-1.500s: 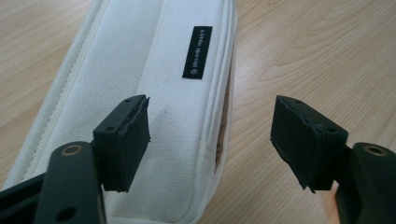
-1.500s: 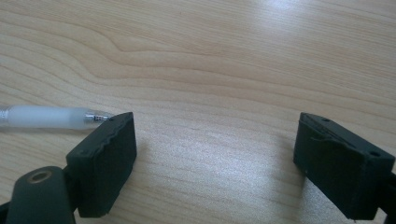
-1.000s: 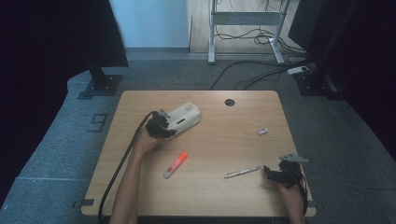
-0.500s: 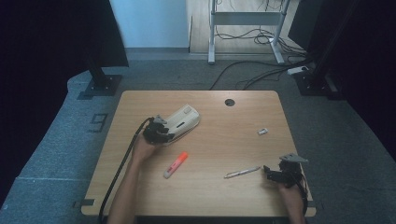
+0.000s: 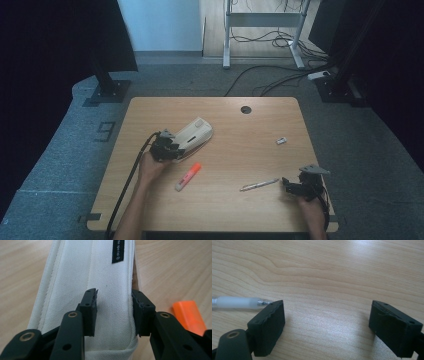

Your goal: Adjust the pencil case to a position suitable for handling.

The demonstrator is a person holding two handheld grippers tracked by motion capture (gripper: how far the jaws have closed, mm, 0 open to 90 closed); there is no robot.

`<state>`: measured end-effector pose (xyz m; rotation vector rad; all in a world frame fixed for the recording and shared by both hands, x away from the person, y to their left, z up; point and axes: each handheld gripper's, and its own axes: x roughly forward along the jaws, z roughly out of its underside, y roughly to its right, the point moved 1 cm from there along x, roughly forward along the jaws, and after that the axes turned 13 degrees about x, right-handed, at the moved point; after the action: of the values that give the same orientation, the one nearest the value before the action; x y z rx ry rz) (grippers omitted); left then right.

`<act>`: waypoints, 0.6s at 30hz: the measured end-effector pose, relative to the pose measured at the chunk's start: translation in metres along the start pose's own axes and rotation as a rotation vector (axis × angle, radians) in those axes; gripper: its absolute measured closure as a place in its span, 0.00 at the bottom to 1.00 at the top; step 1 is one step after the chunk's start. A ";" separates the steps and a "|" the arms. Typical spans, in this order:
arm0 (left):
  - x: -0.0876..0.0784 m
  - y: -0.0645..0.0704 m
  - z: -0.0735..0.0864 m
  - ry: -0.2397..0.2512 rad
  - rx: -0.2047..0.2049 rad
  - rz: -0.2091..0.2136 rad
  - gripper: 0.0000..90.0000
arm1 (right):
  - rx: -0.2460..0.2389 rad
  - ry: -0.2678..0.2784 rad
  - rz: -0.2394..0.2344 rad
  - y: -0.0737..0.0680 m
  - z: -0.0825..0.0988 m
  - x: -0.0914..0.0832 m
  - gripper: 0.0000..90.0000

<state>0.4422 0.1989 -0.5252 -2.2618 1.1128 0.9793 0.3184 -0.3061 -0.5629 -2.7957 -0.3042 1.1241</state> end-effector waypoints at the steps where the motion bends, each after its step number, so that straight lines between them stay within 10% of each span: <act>1: -0.002 0.002 0.001 0.002 0.001 -0.001 0.67 | 0.000 0.000 0.000 0.000 0.000 0.000 0.14; 18: -0.030 0.017 0.015 0.046 -0.040 -0.028 0.85 | 0.003 0.001 0.005 -0.001 0.000 0.000 0.14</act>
<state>0.4092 0.2134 -0.5143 -2.3363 1.0874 0.9505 0.3179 -0.3052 -0.5629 -2.7956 -0.2952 1.1231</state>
